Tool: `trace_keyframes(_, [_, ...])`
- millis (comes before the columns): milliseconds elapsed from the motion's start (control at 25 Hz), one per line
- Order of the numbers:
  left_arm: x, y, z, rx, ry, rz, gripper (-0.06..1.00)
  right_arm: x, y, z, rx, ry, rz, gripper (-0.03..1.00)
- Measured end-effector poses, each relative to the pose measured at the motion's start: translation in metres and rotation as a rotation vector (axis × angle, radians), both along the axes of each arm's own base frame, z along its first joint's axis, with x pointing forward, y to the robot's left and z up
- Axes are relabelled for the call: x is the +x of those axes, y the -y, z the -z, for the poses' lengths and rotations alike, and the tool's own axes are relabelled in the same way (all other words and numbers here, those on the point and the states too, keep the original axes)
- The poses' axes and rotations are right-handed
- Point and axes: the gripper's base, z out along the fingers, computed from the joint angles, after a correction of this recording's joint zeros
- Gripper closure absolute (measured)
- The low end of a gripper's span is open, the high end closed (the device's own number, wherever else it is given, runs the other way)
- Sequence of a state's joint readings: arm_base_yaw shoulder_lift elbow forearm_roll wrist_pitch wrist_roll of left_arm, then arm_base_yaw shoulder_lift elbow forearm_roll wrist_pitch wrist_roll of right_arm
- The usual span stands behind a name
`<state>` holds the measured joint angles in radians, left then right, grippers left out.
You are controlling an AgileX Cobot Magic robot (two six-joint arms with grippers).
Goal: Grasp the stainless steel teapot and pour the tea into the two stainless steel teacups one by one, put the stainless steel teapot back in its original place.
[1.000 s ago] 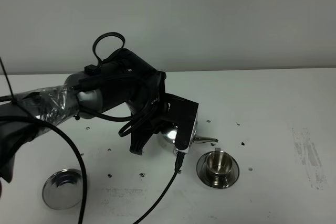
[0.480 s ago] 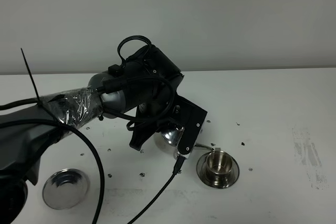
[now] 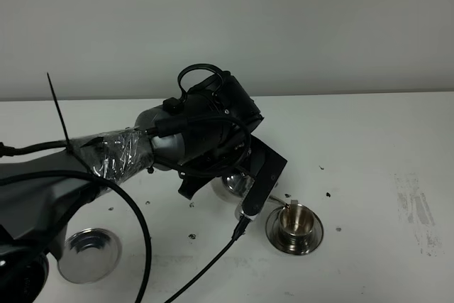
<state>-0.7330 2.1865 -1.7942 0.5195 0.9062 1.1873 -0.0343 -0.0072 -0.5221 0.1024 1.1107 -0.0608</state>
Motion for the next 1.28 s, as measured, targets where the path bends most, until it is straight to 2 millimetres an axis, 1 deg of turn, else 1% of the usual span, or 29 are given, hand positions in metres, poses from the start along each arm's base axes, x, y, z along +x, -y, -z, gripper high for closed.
trace_keyframes(240, [0.0020,0.0041,0.0046,0.011,0.027,0.030,0.74,0.0000,0.0000,0.0000,0.000,0.000,0.000,0.73])
trace_keyframes(680, [0.0041,0.0033,0.0027,0.040,0.058,0.049,0.74,0.0000,0.0000,0.0000,0.001,0.000,0.000,0.73])
trace_keyframes(1000, [0.0009,0.0088,0.0016,0.054,0.077,0.076,0.74,0.0000,0.0000,0.0000,0.001,0.000,0.000,0.73])
trace_keyframes(1280, [0.0012,0.0089,0.0012,0.061,0.084,0.080,0.74,0.0000,0.0000,-0.0001,0.001,0.001,0.001,0.73])
